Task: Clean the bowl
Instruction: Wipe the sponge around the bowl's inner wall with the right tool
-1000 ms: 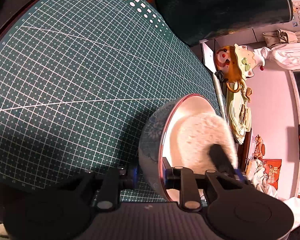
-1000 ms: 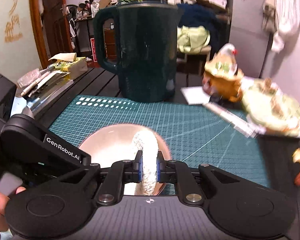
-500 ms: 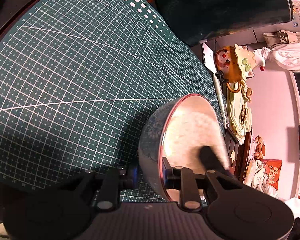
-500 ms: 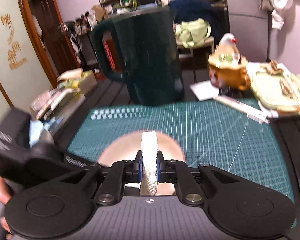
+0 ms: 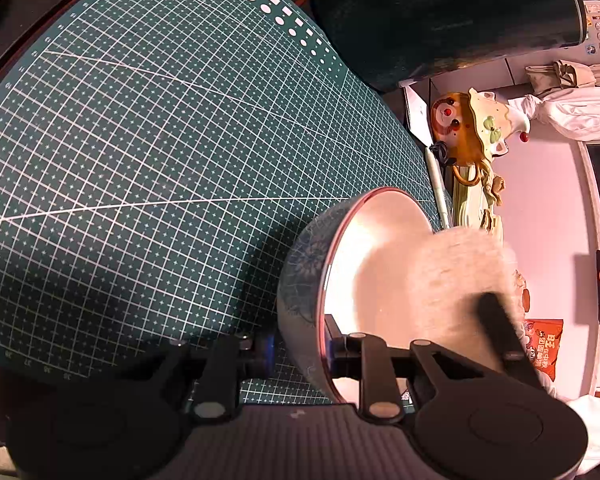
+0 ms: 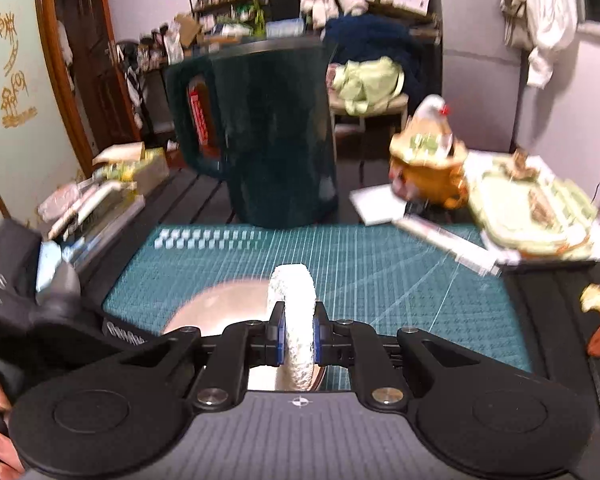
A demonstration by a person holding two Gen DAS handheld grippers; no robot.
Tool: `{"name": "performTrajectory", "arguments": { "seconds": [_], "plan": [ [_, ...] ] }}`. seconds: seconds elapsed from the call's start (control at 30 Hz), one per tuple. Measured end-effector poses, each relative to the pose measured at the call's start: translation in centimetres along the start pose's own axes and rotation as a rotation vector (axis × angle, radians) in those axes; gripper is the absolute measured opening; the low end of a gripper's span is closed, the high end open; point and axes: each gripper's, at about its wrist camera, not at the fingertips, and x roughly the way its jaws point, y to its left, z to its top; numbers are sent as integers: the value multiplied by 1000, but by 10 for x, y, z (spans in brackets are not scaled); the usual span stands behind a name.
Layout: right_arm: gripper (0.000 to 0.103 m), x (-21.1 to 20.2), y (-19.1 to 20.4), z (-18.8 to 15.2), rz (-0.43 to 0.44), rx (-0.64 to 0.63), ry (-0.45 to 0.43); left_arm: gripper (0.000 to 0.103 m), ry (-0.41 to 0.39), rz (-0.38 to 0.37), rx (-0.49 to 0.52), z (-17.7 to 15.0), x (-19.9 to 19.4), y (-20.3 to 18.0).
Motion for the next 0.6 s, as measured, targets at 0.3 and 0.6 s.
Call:
{"name": "performTrajectory", "arguments": {
  "seconds": [0.3, 0.6],
  "plan": [
    [11, 13, -4, -4, 97, 96, 49, 22, 2, 0, 0, 5, 4, -3],
    [11, 13, 9, -6, -30, -42, 30, 23, 2, -7, -6, 6, 8, -1]
  ]
}}
